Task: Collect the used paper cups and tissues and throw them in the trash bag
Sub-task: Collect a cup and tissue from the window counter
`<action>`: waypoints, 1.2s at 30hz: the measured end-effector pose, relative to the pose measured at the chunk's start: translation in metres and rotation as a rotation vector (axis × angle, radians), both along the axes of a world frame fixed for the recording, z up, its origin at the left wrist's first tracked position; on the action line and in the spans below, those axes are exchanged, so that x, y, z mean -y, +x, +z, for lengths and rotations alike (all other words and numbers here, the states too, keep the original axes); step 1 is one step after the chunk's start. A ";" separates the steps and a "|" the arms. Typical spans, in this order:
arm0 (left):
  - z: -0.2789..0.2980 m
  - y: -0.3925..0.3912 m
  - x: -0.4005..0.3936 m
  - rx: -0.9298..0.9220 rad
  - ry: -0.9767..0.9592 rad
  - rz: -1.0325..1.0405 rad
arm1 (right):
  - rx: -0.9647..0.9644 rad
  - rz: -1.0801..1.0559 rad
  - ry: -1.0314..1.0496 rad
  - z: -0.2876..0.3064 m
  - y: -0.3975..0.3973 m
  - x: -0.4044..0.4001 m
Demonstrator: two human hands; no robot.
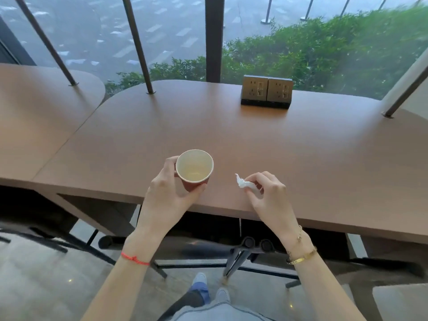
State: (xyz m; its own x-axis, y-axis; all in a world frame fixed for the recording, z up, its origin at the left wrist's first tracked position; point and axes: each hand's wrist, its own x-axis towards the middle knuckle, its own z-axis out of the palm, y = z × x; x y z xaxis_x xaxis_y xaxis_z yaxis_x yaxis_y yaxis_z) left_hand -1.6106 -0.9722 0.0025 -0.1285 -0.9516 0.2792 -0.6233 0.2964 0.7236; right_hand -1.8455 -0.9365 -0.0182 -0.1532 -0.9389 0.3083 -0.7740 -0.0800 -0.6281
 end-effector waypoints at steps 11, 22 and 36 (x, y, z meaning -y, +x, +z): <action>-0.017 0.097 -0.148 0.024 0.035 0.442 | -0.045 0.452 0.068 0.001 0.089 -0.038; -0.037 0.204 -0.297 -0.017 0.055 0.900 | -0.127 0.852 0.124 -0.015 0.240 -0.091; -0.050 0.338 -0.537 -0.095 0.123 1.483 | -0.158 1.402 0.146 -0.043 0.496 -0.246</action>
State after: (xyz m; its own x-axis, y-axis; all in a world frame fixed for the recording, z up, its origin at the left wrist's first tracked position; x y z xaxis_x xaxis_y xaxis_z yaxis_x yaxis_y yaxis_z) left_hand -1.2729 -0.4350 -0.0478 0.9666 -0.2140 0.1413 -0.2455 -0.6134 0.7507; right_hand -1.3493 -0.6907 -0.0609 0.9440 -0.3064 0.1226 -0.1707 -0.7713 -0.6132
